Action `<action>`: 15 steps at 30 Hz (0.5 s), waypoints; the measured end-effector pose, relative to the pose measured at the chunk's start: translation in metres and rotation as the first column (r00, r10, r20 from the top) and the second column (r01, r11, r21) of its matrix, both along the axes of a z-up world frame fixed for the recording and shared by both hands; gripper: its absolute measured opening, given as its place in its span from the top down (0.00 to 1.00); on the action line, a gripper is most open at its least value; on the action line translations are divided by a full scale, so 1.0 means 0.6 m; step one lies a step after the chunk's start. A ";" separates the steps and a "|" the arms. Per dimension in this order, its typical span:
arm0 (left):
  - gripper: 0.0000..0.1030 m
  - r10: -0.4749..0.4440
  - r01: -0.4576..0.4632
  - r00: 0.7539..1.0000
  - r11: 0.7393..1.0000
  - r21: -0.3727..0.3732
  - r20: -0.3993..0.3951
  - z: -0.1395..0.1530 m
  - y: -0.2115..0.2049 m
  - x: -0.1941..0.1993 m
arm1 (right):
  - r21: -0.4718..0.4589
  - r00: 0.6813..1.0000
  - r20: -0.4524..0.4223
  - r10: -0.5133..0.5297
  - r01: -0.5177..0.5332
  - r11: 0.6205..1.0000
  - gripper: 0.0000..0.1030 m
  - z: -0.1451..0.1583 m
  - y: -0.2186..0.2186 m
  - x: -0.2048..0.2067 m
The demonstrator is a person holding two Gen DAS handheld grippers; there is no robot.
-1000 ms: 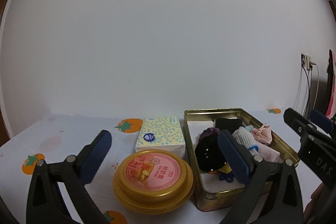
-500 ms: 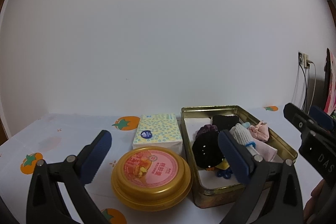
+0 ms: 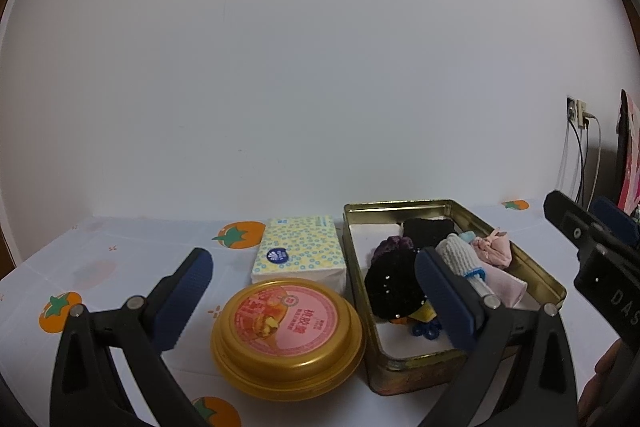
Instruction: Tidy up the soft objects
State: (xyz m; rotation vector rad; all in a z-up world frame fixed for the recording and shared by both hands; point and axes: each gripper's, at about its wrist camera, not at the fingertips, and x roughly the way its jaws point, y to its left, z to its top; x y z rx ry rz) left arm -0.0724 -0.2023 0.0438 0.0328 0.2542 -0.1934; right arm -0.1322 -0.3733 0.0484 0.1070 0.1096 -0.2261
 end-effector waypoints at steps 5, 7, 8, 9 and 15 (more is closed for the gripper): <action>0.00 0.000 0.000 1.000 1.000 0.003 -0.001 -0.001 0.001 0.002 | -0.001 1.000 0.002 0.000 0.000 1.000 0.22 0.001 -0.002 -0.001; 0.00 0.000 0.000 1.000 1.000 0.004 0.000 -0.001 0.001 0.002 | -0.001 1.000 0.005 0.002 -0.002 1.000 0.22 0.001 -0.003 -0.003; 0.00 0.000 0.000 1.000 1.000 0.006 0.000 -0.002 0.001 0.002 | -0.002 1.000 0.006 0.003 -0.003 1.000 0.22 0.001 -0.003 -0.004; 0.00 -0.001 0.001 1.000 1.000 0.007 0.001 -0.002 0.001 0.002 | -0.002 1.000 0.008 0.002 -0.002 1.000 0.22 0.002 -0.003 -0.005; 0.00 0.001 -0.001 1.000 1.000 0.006 -0.001 -0.002 0.002 0.001 | 0.000 1.000 0.008 0.005 -0.005 1.000 0.22 0.001 -0.010 -0.008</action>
